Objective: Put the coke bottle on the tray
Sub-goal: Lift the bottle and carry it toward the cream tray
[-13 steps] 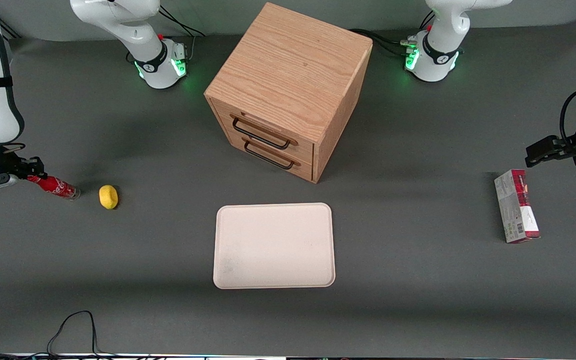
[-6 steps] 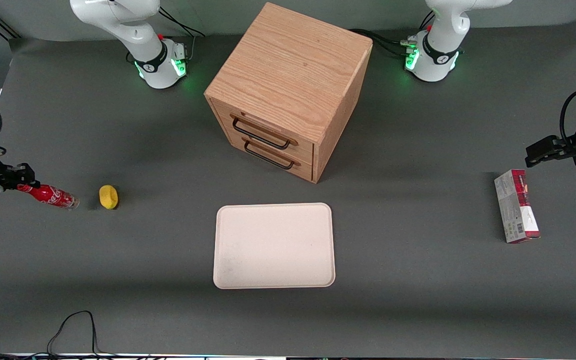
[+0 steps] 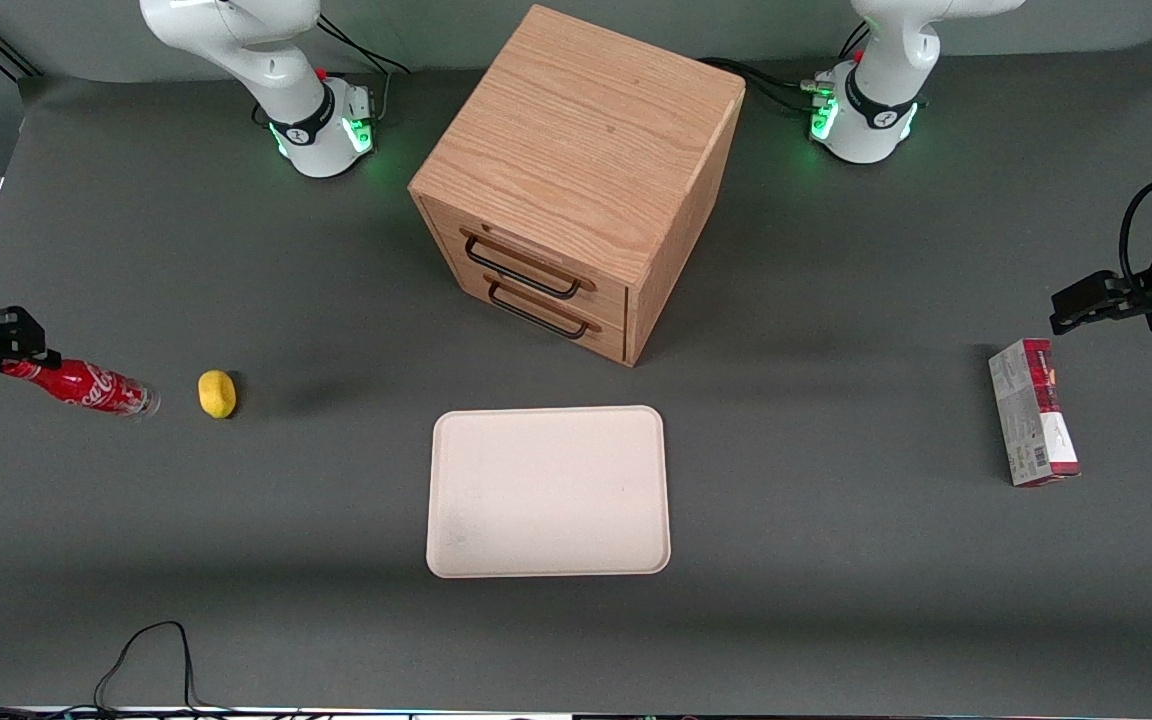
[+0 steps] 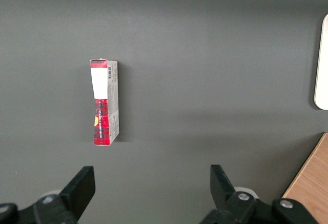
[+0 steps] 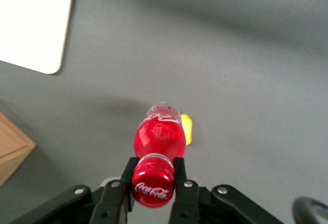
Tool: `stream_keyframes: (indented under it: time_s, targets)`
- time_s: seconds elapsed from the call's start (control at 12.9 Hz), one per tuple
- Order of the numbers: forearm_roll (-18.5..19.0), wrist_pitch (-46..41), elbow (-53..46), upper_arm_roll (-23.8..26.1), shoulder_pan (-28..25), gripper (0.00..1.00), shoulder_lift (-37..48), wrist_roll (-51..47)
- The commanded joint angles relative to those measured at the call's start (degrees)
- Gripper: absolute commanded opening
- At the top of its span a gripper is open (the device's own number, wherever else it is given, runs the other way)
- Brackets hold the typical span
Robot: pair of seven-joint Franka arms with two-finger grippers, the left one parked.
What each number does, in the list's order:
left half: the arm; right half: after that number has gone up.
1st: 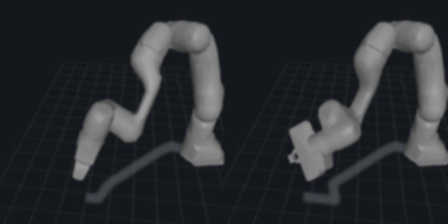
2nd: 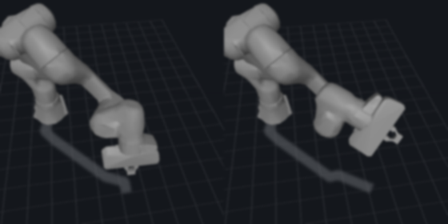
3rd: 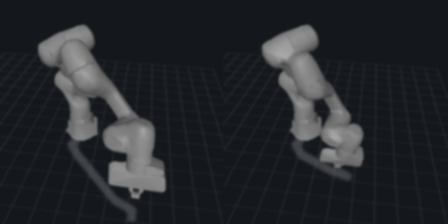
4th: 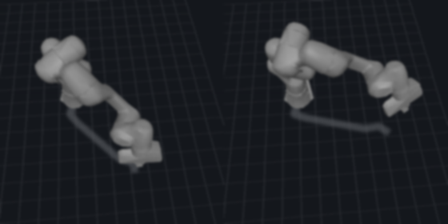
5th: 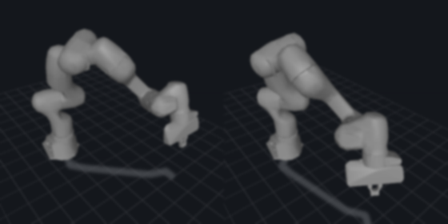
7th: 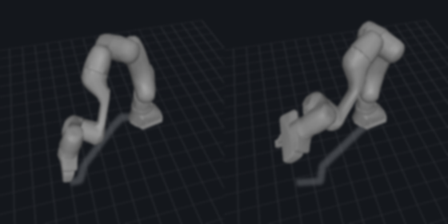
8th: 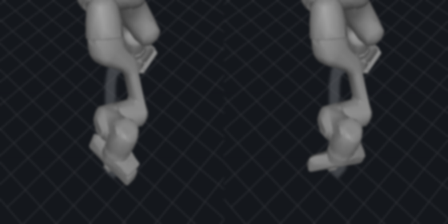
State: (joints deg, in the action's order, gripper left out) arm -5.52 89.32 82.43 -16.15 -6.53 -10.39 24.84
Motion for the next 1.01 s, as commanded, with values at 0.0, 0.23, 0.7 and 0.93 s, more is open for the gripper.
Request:
stream_keyframes:
  time_s: [0.0, 0.23, 0.7, 0.93]
  targets:
    - [2.3, -9.3, -11.7, 5.7, 0.5, 0.06, -3.4, -8.4]
    - [2.4, -13.3, -21.7, 11.6, 0.5, 0.06, -8.8, -15.0]
    - [15.7, -4.8, -26.3, 34.0, 0.4, 0.07, -20.8, -32.7]
    - [16.6, 1.8, -26.2, 38.8, 0.0, 0.08, -26.0, -37.2]
